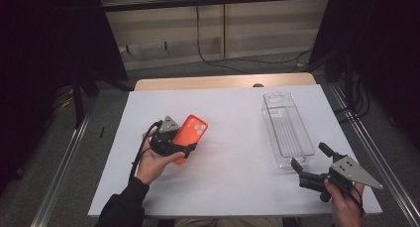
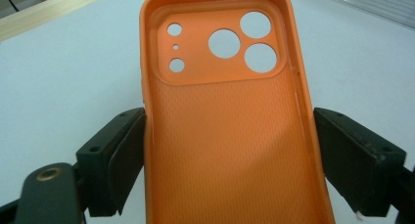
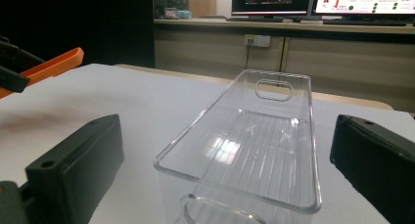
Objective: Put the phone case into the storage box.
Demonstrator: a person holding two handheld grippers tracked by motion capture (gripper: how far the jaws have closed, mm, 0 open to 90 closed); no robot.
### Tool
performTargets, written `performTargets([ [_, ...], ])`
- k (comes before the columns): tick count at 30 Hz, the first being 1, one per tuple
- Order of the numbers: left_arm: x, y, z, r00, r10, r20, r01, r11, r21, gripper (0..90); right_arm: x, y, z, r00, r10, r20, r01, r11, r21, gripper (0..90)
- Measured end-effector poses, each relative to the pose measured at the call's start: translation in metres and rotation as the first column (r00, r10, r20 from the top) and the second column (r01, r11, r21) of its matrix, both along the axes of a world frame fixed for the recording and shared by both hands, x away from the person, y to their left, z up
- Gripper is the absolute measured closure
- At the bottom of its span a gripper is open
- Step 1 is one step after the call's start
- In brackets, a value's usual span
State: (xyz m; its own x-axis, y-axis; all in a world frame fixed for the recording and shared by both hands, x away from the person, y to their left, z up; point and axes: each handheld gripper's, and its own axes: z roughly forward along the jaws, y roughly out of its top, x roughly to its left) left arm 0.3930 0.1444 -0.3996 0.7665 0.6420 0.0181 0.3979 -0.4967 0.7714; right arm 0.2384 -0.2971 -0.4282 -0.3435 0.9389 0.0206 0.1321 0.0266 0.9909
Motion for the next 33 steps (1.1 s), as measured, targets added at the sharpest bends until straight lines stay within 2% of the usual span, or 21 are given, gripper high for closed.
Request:
performTargets([
  [8,-0.012,0.004,0.001,1.0000,0.002,0.001,-0.002,0.9997,-0.025,15.5,0.004,0.009,0.003,0.9996,0.017,-0.022,-0.017,1.000,0.001,0.0],
  [11,-0.017,0.003,0.001,0.9999,-0.005,0.010,0.005,0.9996,-0.027,15.5,0.005,0.014,0.006,0.9993,0.033,-0.019,-0.034,0.999,-0.006,0.0],
  [14,-0.020,0.000,0.001,0.9996,-0.011,0.026,0.011,0.9997,-0.021,15.5,0.007,0.020,0.008,0.9994,0.026,-0.024,-0.027,1.000,-0.015,0.0],
  [16,-0.022,-0.003,0.001,0.9997,-0.012,0.020,0.013,0.9995,-0.028,15.5,0.010,0.023,0.009,0.9987,0.040,-0.030,-0.040,0.999,-0.002,0.0],
  [18,-0.023,-0.005,0.000,0.9997,-0.002,0.026,0.003,0.9997,-0.024,15.5,0.013,0.026,0.010,0.9984,0.047,-0.032,-0.048,0.999,-0.012,0.0],
  [25,-0.025,-0.011,-0.005,0.9995,-0.019,0.026,0.020,0.9997,-0.011,15.5,0.023,0.042,0.013,0.9948,0.084,-0.058,-0.084,0.996,0.000,0.3],
  [29,-0.027,-0.015,-0.006,0.9990,-0.027,0.037,0.027,0.9996,-0.005,15.5,0.028,0.053,0.014,0.9908,0.115,-0.070,-0.116,0.993,-0.010,0.0],
  [33,-0.029,-0.017,-0.006,0.9989,-0.027,0.039,0.027,0.9995,-0.013,15.6,0.034,0.062,0.014,0.9873,0.129,-0.093,-0.129,0.992,0.003,0.0],
])
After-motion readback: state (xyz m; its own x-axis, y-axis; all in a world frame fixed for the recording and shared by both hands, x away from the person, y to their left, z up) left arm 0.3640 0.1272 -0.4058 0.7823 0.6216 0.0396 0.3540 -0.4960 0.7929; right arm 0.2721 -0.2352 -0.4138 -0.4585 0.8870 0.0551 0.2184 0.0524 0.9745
